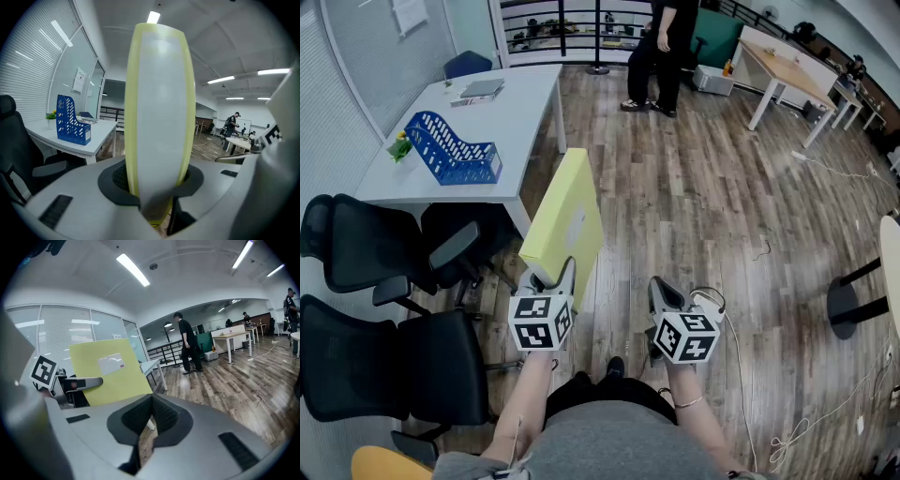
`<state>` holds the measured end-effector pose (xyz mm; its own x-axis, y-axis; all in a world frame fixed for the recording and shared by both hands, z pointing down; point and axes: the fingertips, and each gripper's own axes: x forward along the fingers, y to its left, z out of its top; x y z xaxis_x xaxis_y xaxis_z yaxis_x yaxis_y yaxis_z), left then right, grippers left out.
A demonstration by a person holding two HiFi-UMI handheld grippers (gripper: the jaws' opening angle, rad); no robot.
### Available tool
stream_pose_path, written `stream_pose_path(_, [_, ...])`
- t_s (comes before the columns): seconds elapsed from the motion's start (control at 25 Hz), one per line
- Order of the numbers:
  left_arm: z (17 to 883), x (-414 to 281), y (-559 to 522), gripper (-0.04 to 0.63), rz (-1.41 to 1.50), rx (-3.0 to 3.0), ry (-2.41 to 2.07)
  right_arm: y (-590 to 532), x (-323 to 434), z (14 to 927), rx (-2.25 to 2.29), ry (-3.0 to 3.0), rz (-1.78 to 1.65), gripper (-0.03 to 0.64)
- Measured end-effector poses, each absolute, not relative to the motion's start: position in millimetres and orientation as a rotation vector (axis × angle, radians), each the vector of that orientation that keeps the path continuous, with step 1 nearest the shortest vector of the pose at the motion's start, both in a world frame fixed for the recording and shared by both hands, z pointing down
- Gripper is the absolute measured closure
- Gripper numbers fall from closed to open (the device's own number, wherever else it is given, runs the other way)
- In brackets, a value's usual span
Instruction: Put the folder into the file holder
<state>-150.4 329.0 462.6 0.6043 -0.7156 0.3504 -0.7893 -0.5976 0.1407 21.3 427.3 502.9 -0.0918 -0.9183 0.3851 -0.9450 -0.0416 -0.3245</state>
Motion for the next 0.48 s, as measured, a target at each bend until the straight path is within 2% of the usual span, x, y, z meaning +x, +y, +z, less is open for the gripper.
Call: stream_pose_path(0.48, [462, -132, 317, 0.437, 0.375, 2.555, -1.249, 418, 41, 503, 2.113, -2.16, 0.805, 0.61])
